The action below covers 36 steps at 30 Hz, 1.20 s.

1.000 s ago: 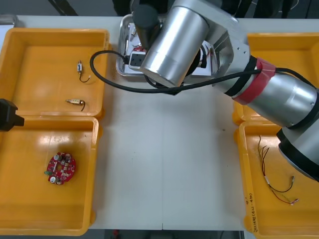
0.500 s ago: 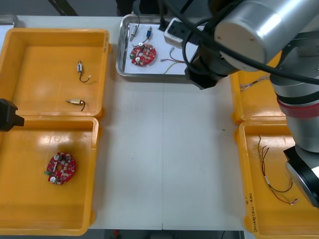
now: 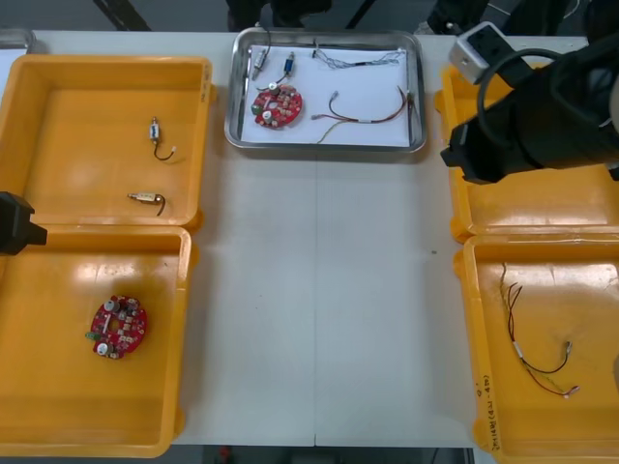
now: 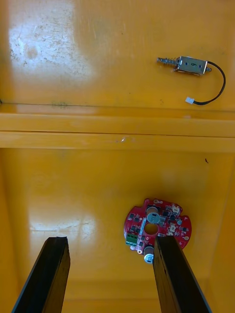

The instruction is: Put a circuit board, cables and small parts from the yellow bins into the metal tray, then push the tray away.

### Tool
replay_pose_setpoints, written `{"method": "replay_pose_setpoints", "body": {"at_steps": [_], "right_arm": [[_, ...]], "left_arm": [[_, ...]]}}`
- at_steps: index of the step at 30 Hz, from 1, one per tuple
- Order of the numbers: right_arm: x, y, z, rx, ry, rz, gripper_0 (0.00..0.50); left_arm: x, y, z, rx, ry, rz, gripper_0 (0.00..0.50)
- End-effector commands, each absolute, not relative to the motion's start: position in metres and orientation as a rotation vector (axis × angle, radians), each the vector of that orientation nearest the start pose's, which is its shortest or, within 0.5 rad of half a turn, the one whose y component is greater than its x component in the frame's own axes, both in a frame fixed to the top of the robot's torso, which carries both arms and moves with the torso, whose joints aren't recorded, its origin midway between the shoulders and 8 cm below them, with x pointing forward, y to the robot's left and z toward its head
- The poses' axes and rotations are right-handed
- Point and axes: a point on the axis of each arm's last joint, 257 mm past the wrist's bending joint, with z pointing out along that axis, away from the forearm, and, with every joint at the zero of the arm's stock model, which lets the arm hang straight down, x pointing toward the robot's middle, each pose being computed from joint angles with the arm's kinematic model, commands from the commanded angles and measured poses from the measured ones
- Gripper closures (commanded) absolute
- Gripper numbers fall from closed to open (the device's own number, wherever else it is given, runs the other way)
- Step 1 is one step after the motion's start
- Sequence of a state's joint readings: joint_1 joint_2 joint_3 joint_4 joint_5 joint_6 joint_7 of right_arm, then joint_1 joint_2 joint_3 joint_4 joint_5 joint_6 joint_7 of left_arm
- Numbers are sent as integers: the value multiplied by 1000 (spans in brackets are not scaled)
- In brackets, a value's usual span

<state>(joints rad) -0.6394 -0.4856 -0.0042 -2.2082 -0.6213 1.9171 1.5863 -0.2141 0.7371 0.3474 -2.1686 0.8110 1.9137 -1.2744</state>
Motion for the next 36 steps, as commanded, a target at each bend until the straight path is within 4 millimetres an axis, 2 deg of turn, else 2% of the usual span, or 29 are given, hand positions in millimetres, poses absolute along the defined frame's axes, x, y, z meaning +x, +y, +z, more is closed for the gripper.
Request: {"method": "replay_pose_setpoints", "body": {"at_steps": [1,9,15,24,28,36], "right_arm": [[457,-226,-62,-518,2293,7,0],[433,-300,-87,-331,2373,-45,0],[409,-336,-102,-254,2424,-29,0],[379,-375,-121,-153,2483,-59,0],[368,-384,-131,-108,2511,-64,0],[359,-401,-135,-40,2522,-92,0]], "left_arm": [[386,365,-152,76,2623,13,0],[386,365,-152,76,2623,13,0],[386,365,-152,76,2623,13,0],[386,365,-152,76,2623,13,0],[386,365,-152,76,2623,13,0],[386,365,-152,76,2623,13,0]]}}
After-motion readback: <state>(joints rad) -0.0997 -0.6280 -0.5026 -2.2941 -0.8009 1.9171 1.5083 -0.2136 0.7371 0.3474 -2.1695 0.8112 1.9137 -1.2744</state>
